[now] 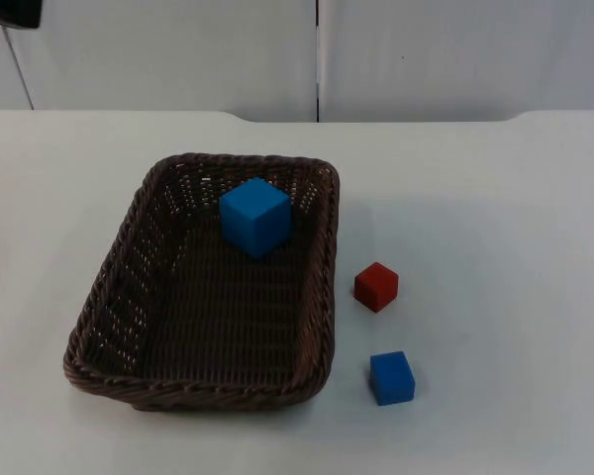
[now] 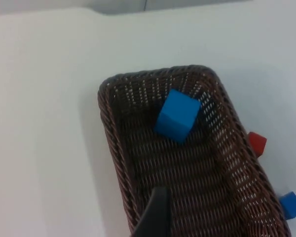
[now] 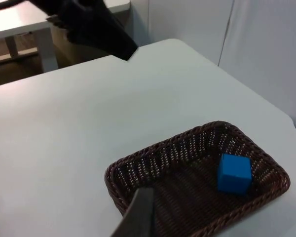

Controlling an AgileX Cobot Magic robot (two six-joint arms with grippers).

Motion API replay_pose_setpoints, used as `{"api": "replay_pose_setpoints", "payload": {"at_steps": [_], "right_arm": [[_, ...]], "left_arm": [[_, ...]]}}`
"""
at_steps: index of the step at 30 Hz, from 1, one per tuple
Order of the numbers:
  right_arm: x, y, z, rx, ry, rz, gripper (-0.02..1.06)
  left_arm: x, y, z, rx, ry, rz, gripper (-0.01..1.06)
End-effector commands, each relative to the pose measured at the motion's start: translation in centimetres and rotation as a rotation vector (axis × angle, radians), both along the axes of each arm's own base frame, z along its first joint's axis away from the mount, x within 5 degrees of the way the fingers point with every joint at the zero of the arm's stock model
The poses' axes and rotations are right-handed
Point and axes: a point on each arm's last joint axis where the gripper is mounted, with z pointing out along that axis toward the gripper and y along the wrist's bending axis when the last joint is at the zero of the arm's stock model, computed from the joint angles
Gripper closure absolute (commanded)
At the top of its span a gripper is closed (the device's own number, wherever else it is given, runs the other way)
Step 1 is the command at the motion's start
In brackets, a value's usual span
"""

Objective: Pick up the basket with the left hand and place the largest block into the basket with the right hand.

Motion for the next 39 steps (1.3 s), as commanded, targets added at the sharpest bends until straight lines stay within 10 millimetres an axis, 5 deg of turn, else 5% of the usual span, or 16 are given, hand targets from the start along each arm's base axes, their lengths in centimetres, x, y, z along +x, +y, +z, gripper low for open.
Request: {"api": "replay_pose_setpoints", "payload": {"at_steps": [1, 25, 39], "right_arm": [[-0.8, -0.8, -0.4, 0.01, 0.0, 0.003, 0.21], [-4.9, -5.4, -2.8, 0.079, -0.008, -0.002, 0.21], [-7.5, -8.4, -5.7, 0.145, -0.003, -0.013, 0.21]], "left_arm": [[-2.2, 0.3, 0.6, 0.009, -0.068, -0.006, 0.27], [-12.5, 1.6, 2.5, 0.043, -0.287, -0.071, 0.27], [-18.9, 4.1, -0.7, 0.116, -0.318, 0.096, 0.27]]}}
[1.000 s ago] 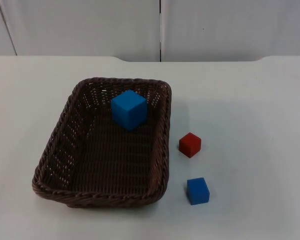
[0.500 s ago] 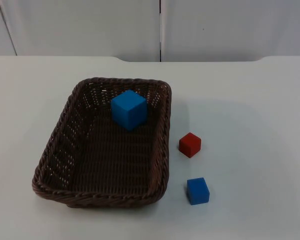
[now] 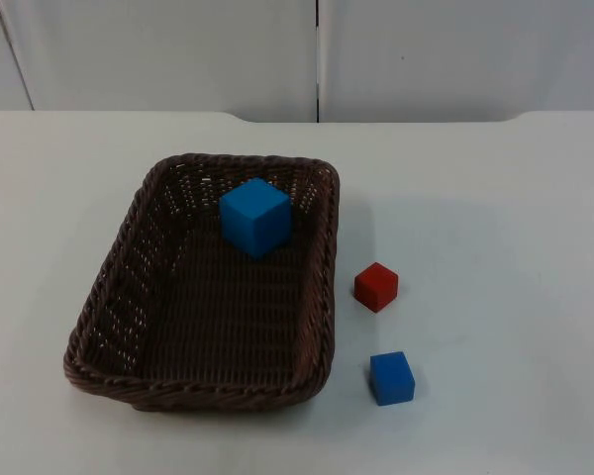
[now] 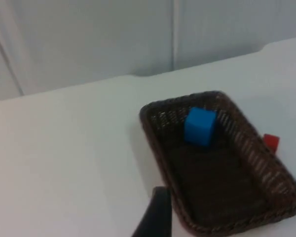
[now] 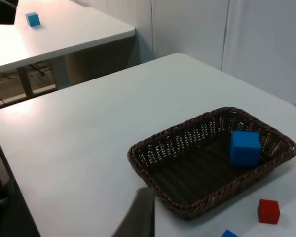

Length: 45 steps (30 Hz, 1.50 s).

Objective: Pick up the basket with the left hand and place the largest block into the basket with the right hand.

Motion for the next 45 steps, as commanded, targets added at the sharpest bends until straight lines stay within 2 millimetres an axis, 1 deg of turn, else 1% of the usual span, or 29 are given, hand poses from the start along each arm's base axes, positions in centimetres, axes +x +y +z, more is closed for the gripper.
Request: {"api": "replay_pose_setpoints", "payload": {"at_steps": [1, 2, 4, 7, 8, 9, 12, 14, 16, 17, 24, 27, 28, 31, 34, 39, 41, 45], "right_arm": [[-0.7, -0.8, -0.2, 0.011, -0.011, 0.008, 0.21], [-0.7, -0.8, -0.2, 0.011, -0.011, 0.008, 0.21], [-1.2, -1.2, -0.2, 0.018, -0.018, 0.01, 0.21], [-1.7, -1.7, -0.3, 0.015, -0.018, 0.015, 0.21], [-1.7, -1.7, -0.3, 0.015, -0.018, 0.015, 0.21], [-1.8, -1.9, -0.4, 0.011, -0.016, 0.017, 0.21], [-2.1, -2.2, -0.7, -0.005, -0.005, 0.023, 0.21], [-2.2, -2.3, -0.8, -0.014, 0.001, 0.025, 0.21], [-2.3, -2.4, -1.1, -0.039, 0.02, 0.03, 0.21], [-2.4, -2.4, -1.2, -0.05, 0.032, 0.032, 0.21], [-2.8, -2.8, -1.9, -0.101, 0.08, 0.042, 0.21], [-3.8, -3.8, -2.3, -0.106, 0.079, 0.05, 0.21], [-3.8, -3.8, -2.3, -0.106, 0.079, 0.05, 0.21], [-4.7, -5.2, -2.7, -0.084, 0.039, 0.035, 0.21], [-4.6, -5.5, -2.7, -0.07, 0.051, -0.008, 0.21], [-4.4, -5.9, -3.3, -0.121, 0.09, -0.051, 0.21], [-4.2, -6.1, -3.8, -0.156, 0.112, -0.083, 0.21], [-4.0, -6.2, -4.1, -0.163, 0.125, -0.112, 0.21]], "left_arm": [[-1.2, 0.6, -0.6, 0.005, 0.007, 0.052, 0.27], [-1.2, 0.6, -0.6, 0.005, 0.007, 0.052, 0.27], [-1.9, 1.0, -1.0, -0.001, -0.012, 0.085, 0.27], [-2.3, 1.2, -2.3, -0.011, -0.024, 0.1, 0.27], [-2.3, 1.2, -2.3, -0.011, -0.024, 0.1, 0.27], [-2.3, 1.2, -2.9, -0.01, -0.018, 0.1, 0.27], [-1.8, 1.1, -4.0, -0.002, 0.021, 0.1, 0.27], [-1.7, 1.1, -4.3, 0.001, 0.036, 0.1, 0.27], [-1.2, 1.0, -5.5, 0.007, 0.085, 0.097, 0.27], [-1.2, 1.0, -5.7, 0.011, 0.098, 0.097, 0.27], [-1.2, 1.0, -5.7, 0.011, 0.098, 0.097, 0.27], [-1.2, 1.0, -5.7, 0.011, 0.098, 0.097, 0.27], [-1.2, 1.0, -5.7, 0.011, 0.098, 0.097, 0.27], [-1.2, 0.9, -5.7, 0.008, 0.099, 0.095, 0.27], [-1.2, 1.0, -5.7, 0.01, 0.098, 0.096, 0.27], [-1.2, 1.0, -5.7, 0.014, 0.099, 0.099, 0.27], [-1.2, 1.0, -5.7, 0.014, 0.099, 0.099, 0.27], [-1.2, 1.0, -5.7, 0.014, 0.1, 0.099, 0.26]]}}
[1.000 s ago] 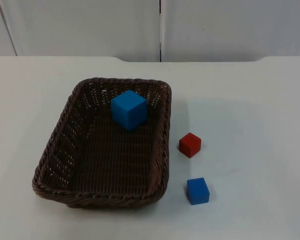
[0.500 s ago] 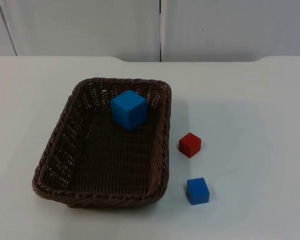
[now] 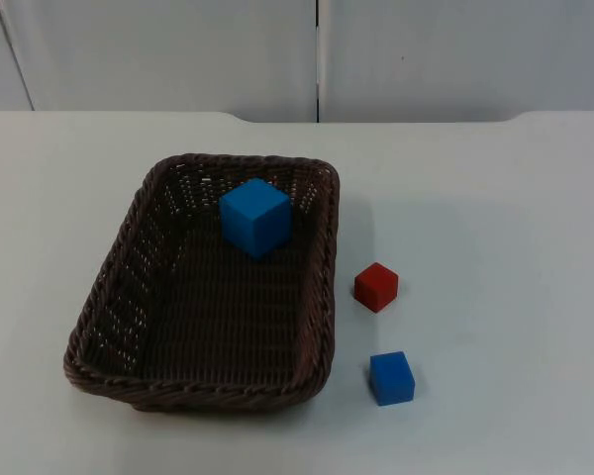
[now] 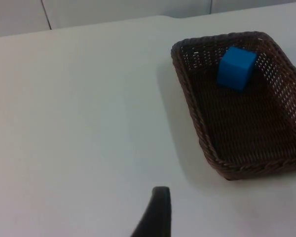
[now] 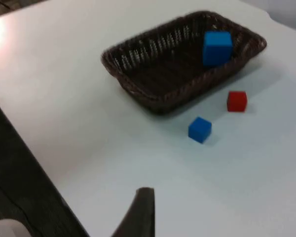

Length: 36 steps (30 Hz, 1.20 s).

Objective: Pick up the basket with the left hand and place the largest block into the basket with the right hand.

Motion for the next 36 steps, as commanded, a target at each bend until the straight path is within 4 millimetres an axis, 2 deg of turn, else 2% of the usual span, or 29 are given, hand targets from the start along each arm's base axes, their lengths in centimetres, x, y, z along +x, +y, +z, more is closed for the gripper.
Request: {"api": "replay_pose_setpoints", "payload": {"at_steps": [1, 4, 5, 7, 32, 34, 36], "right_arm": [[0.1, -0.06, -0.25, -0.006, 0.006, -0.014, 0.21], [0.1, -0.04, -0.34, -0.009, 0.01, -0.013, 0.21], [0.1, -0.04, -0.34, -0.009, 0.01, -0.013, 0.21], [0.09, -0.03, -0.34, -0.008, 0.011, -0.012, 0.21], [0.08, -0.02, -0.33, -0.013, 0.005, -0.007, 0.2], [0.07, -0.01, -0.33, -0.013, 0.005, -0.005, 0.13], [0.07, -0.01, -0.33, -0.013, 0.005, -0.005, 0.0]], "left_arm": [[-0.02, 0.04, -0.16, -0.001, 0.003, 0.004, 0.25], [-0.02, 0.04, -0.16, -0.001, 0.003, 0.004, 0.09], [-0.02, 0.04, -0.16, -0.001, 0.003, 0.004, 0.09], [-0.02, 0.04, -0.16, -0.001, 0.003, 0.004, 0.0], [-0.02, 0.04, -0.17, 0.0, 0.004, 0.004, 0.0], [-0.02, 0.04, -0.17, 0.0, 0.004, 0.004, 0.0], [-0.02, 0.04, -0.17, 0.0, 0.004, 0.004, 0.0]]}}
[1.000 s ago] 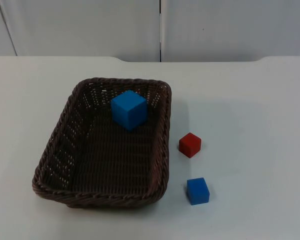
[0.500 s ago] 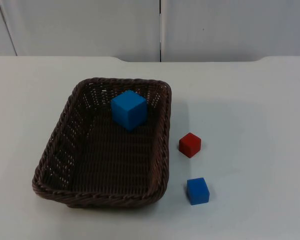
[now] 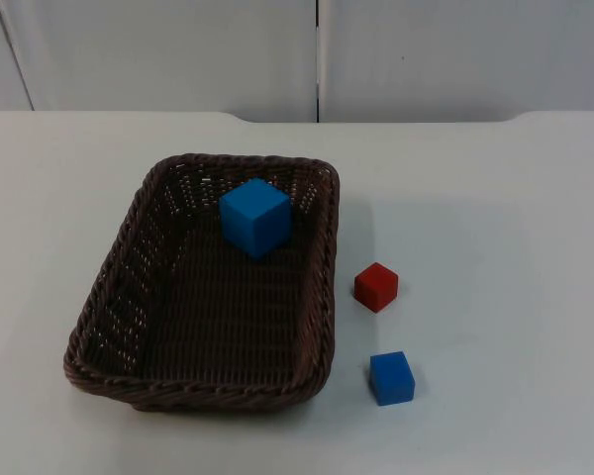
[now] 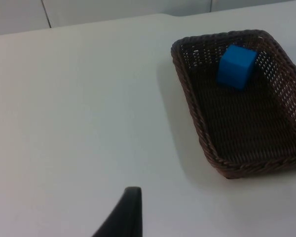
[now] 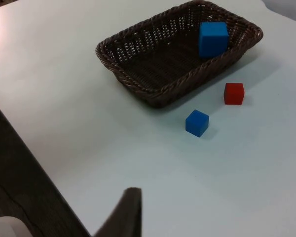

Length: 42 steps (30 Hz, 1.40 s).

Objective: Pick up the basket with the left hand and place the largest block into the basket with the right hand.

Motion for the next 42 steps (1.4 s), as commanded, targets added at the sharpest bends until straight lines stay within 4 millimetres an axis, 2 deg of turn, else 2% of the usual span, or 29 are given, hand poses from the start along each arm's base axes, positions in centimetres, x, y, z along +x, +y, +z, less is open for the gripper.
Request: {"api": "replay_pose_setpoints", "payload": {"at_steps": [1, 29, 42], "right_arm": [[0.03, 0.01, -0.17, -0.009, -0.008, 0.005, 0.0], [0.0, 0.05, -0.16, -0.003, -0.003, -0.013, -0.01], [-0.15, 0.17, -0.16, -0.003, -0.003, -0.265, -0.01]], "left_arm": [[-0.01, 0.04, -0.15, -0.001, 0.002, 0.004, 0.0], [-0.01, 0.04, -0.15, -0.001, 0.002, 0.004, 0.0], [-0.01, 0.04, -0.15, -0.001, 0.002, 0.004, 0.0]]}}
